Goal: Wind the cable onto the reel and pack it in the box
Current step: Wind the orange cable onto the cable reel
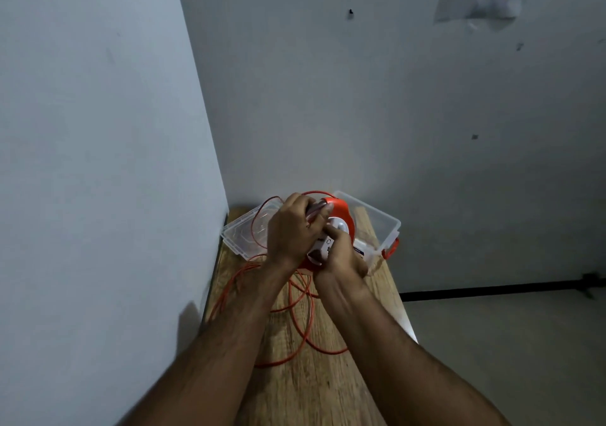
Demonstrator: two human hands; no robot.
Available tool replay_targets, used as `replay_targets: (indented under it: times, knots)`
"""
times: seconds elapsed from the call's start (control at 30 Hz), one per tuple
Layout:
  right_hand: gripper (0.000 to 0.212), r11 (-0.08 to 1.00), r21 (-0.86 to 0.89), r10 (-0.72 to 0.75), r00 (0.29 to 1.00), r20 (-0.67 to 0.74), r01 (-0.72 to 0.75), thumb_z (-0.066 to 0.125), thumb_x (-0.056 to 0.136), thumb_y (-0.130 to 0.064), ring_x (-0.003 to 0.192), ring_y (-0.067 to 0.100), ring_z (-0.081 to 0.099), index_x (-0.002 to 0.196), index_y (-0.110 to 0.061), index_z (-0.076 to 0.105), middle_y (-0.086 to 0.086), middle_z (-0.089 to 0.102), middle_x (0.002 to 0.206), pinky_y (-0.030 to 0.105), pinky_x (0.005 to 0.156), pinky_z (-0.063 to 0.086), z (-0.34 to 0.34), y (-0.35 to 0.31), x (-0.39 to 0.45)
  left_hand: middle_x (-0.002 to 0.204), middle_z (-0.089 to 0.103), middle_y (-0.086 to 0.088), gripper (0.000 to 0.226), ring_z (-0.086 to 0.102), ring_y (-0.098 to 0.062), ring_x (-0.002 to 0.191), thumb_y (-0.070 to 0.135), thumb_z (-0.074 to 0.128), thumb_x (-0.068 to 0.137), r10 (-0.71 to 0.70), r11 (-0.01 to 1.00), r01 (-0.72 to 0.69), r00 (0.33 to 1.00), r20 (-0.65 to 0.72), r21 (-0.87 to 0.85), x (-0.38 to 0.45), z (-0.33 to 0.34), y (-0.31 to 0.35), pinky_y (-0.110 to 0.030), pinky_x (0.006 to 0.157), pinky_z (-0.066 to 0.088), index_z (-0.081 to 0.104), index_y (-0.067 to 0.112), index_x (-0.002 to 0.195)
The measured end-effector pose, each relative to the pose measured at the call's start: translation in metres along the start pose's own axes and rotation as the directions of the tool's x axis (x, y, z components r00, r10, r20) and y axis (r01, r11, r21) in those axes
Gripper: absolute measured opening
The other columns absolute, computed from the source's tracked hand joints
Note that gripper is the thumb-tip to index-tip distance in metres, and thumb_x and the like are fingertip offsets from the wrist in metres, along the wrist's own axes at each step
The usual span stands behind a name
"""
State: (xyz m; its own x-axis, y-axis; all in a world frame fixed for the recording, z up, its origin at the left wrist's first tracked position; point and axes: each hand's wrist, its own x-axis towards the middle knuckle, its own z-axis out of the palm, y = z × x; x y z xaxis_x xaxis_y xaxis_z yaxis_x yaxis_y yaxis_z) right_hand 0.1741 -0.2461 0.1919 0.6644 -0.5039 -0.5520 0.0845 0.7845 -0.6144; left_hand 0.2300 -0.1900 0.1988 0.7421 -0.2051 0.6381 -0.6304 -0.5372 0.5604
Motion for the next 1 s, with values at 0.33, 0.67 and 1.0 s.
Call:
replay_targets:
  times: [0.33, 0.67, 1.0]
  knots:
    - [0.048, 0.041, -0.728, -0.723, 0.523, 0.450, 0.684, 0.084, 0.082, -0.025, 0.074, 0.004, 0.067, 0.124, -0.013, 0.065, -0.001, 0.075, 0.093, 0.019, 0.070, 0.055, -0.046, -0.010, -0.017, 0.079, 0.066, 0.001, 0.034, 0.058, -0.010, 0.071, 0.044, 0.066, 0.095, -0.072, 0.986, 0.067, 0.997, -0.032, -0.153, 0.013, -0.005, -0.007, -0.019, 0.061, 0.043, 0.067, 0.013, 0.083]
    - [0.056, -0.747, -0.392, -0.359, 0.170, 0.918, 0.537, 0.069, 0.086, -0.015, 0.057, 0.013, 0.056, 0.141, -0.021, 0.058, 0.022, 0.058, 0.134, 0.016, 0.050, 0.031, -0.060, -0.033, -0.006, 0.080, 0.061, 0.010, 0.029, 0.055, -0.002, 0.072, 0.044, 0.067, 0.095, -0.032, 0.990, 0.034, 0.999, 0.020, -0.133, 0.016, -0.007, -0.006, -0.006, 0.064, 0.035, 0.068, 0.015, 0.087]
    - [0.069, -0.641, -0.521, -0.448, 0.277, 0.850, 0.564, 0.069, 0.091, -0.048, 0.052, 0.018, 0.062, 0.149, -0.017, 0.048, 0.008, 0.071, 0.077, 0.026, 0.048, 0.049, -0.050, -0.026, 0.004, 0.087, 0.068, 0.002, 0.032, 0.059, -0.009, 0.077, 0.045, 0.069, 0.093, -0.028, 0.992, 0.035, 0.998, 0.054, -0.125, 0.011, -0.004, -0.007, -0.016, 0.064, 0.043, 0.070, 0.013, 0.092]
